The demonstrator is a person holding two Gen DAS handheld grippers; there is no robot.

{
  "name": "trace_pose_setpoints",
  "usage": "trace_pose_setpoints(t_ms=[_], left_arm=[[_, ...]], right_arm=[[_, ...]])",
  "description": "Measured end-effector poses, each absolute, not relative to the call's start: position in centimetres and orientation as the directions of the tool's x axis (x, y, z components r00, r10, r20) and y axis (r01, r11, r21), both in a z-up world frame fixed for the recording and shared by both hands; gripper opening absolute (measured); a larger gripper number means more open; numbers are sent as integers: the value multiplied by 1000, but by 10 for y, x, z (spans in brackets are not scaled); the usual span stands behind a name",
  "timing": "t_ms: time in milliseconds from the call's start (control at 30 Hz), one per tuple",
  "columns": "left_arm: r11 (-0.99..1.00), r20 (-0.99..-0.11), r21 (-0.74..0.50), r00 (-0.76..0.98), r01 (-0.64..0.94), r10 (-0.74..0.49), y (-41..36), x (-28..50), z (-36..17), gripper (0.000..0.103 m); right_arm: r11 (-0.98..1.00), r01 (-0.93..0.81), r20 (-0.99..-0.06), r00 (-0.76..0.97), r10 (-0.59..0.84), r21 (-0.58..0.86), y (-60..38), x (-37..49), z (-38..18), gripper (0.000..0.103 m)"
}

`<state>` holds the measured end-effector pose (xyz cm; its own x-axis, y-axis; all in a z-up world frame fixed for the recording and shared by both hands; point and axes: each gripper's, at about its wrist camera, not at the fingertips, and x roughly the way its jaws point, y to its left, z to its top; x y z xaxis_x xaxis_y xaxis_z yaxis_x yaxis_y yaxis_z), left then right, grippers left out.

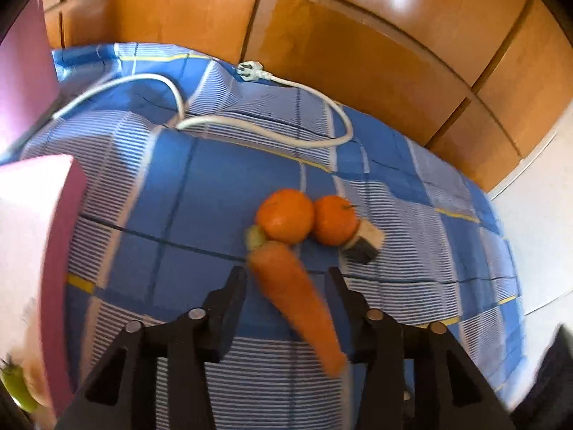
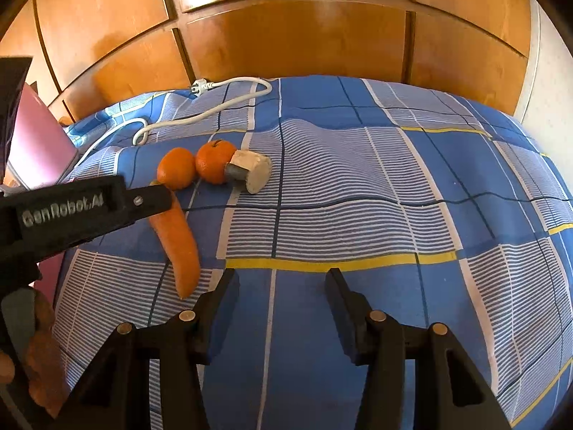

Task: Organize fruits
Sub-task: 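Grasp the orange carrot with the left tool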

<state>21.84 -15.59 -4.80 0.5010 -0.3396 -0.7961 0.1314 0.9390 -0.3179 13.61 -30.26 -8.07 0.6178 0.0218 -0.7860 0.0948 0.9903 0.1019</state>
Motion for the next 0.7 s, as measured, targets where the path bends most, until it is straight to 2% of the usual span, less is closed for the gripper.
trace_pose_setpoints(t_ms=[67, 200, 233, 267, 367, 500, 700], left_arm=[[944, -797, -300, 508, 136, -326, -164, 218, -46, 59], [966, -817, -219, 515, 135, -258, -177, 220, -54, 63], [969, -823, -210, 511, 132, -248, -176, 221, -58, 57], [973, -830, -197, 508, 119, -230, -173, 222, -64, 42], [964, -808, -232, 526, 133, -267, -159, 218, -65, 36], [956, -804, -253, 518, 148, -293, -142, 215, -65, 35], [958, -799, -213, 529, 194, -285, -132, 212, -64, 35]], right_arm=[[990, 93, -785, 618, 25, 106, -303, 136, -80, 51], [989, 92, -784, 620, 31, 113, -304, 135, -80, 51], [989, 92, -783, 621, 33, 114, -304, 134, -80, 51], [989, 91, -783, 621, 34, 115, -305, 134, -80, 51], [989, 92, -781, 623, 35, 118, -306, 133, -79, 51], [987, 97, -780, 625, 40, 128, -310, 136, -79, 51], [985, 90, -776, 627, 61, 150, -311, 151, -77, 51]])
